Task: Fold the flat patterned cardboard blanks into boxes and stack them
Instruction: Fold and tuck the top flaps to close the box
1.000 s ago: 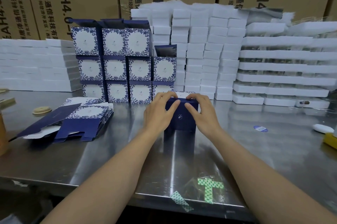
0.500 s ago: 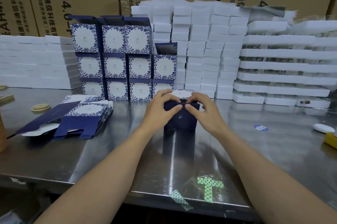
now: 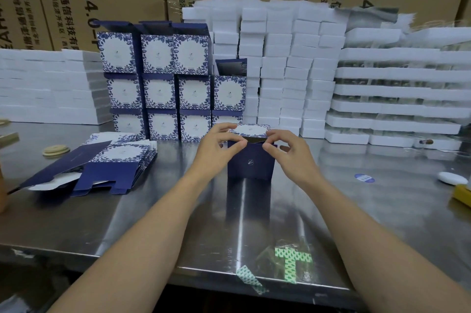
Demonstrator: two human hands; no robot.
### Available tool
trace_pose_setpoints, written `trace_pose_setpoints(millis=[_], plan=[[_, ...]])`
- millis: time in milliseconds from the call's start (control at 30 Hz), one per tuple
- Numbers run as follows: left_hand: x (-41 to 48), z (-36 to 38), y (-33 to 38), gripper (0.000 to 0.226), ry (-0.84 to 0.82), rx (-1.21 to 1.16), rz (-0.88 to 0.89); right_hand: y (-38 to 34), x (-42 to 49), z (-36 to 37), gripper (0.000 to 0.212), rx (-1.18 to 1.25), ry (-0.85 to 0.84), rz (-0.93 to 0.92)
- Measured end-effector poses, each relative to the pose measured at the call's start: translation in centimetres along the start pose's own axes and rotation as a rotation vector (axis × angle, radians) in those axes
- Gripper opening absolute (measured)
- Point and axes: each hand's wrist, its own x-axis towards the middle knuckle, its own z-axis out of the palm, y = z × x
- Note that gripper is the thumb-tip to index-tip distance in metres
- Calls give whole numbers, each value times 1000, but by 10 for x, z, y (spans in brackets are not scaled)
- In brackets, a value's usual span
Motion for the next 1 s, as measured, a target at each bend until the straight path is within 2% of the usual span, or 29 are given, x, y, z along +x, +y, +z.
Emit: trace_pose_setpoints(millis=[100, 200, 333, 433, 500, 700, 833, 900, 1000], plan=[[3, -12, -5, 15, 26, 23, -8, 3, 1, -10, 6, 11, 6, 35], [5, -19, -9, 13, 13, 25, -36, 6, 1, -19, 7, -24, 13, 63], [2, -22, -7, 35, -28, 14, -56, 4, -1, -12, 6, -29, -20, 64], [3, -26, -8, 27, -62, -33, -84, 0, -2, -8, 15, -3, -30, 52], [3, -28, -8, 28, -100, 26, -76, -1, -3, -6, 17, -3, -50, 55], [0, -26, -10, 75, -122, -50, -123, 2, -8, 1, 62, -17, -153, 106], [-2, -19, -15, 77, -30, -42, -151, 6, -9, 6, 90, 25, -245, 145], [-2, -15, -17, 75, 44, 7, -149, 8, -8, 9, 89, 14, -210, 126], [-2, -10, -20, 65, 119, 129, -114, 8, -7, 11, 68, -6, -116, 100]])
